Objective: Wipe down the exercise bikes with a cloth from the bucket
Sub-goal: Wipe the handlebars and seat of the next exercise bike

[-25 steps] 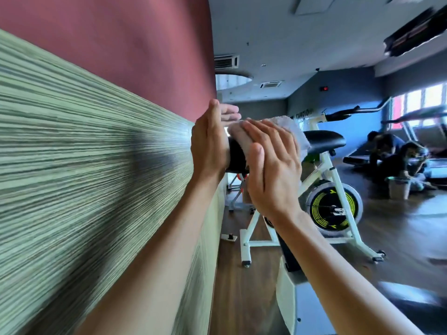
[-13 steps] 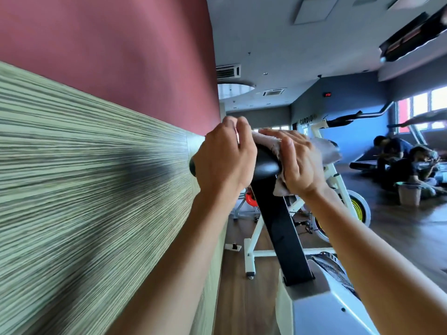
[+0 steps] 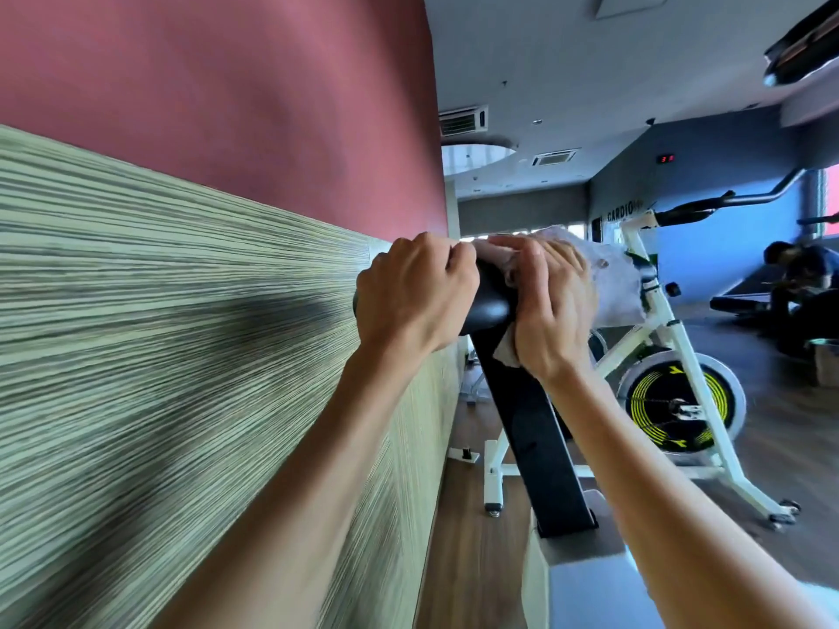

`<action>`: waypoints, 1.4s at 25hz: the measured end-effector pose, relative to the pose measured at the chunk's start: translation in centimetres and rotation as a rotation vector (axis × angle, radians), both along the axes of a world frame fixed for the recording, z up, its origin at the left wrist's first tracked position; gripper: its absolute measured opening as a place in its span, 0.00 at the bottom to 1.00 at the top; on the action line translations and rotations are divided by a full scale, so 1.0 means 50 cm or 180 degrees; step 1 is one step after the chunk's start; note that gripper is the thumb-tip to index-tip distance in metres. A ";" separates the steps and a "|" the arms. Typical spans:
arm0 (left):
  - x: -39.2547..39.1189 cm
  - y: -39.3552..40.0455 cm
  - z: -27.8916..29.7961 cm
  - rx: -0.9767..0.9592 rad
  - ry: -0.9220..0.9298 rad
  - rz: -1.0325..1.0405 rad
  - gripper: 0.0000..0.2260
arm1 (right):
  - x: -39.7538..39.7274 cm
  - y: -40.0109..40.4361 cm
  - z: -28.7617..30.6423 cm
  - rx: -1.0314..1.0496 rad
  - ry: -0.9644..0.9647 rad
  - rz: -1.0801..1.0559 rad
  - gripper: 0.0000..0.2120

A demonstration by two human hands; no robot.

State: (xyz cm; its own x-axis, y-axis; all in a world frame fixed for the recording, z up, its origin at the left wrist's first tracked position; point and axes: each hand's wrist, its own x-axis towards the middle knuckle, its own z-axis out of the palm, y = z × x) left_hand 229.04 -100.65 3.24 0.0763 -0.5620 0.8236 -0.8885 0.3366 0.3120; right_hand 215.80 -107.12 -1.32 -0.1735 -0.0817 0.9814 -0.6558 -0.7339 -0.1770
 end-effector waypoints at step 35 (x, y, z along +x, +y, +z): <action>0.012 0.039 0.018 -0.0017 -0.1067 -0.0885 0.18 | -0.093 0.145 -0.007 0.1005 0.1432 -0.0180 0.36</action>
State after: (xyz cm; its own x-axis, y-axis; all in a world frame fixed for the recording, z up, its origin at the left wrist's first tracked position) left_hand 229.62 -98.68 4.16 -0.3495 -0.5191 0.7800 -0.8156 0.5783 0.0194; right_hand 211.13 -99.87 -1.69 0.2446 -0.3868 0.8891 -0.7544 -0.6519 -0.0760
